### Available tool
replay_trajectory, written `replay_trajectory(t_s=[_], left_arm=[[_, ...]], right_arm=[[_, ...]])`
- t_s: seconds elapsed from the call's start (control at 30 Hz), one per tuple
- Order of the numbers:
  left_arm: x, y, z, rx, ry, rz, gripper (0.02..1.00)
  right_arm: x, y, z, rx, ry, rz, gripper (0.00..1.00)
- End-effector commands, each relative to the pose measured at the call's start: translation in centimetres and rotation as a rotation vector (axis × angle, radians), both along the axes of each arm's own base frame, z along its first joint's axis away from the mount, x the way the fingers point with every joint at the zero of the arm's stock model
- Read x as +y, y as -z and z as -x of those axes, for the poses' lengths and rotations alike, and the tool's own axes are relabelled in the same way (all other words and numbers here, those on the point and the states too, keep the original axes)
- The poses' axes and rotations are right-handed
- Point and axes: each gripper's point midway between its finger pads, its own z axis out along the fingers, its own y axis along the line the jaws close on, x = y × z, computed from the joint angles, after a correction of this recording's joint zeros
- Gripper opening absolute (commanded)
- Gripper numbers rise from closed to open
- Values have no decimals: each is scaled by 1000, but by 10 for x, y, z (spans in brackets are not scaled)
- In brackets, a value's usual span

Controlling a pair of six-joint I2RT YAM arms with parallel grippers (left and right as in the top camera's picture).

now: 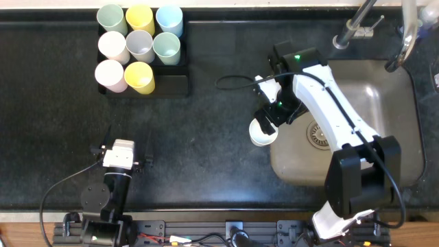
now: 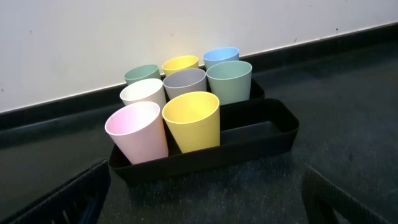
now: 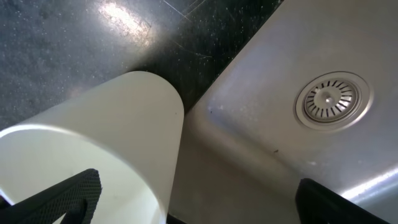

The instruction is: Store Cups

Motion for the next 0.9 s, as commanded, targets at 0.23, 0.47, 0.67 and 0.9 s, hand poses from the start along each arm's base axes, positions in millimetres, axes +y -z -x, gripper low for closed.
replay_trajectory(t_s=[0.23,0.47,0.67,0.9], left_arm=[[0,-1,0,-6,0,-9,1000],[0,-1,0,-6,0,-9,998],[0,-1,0,-6,0,-9,998],[0,-1,0,-6,0,-9,998]], right_arm=[[1,2,-2,0,-1,-14,42],[3,-16,-2,-6,12,-16,42],[16,-99,-35,-191,79,-60,42],[80,-198,-69,-495,-8,-214,42]])
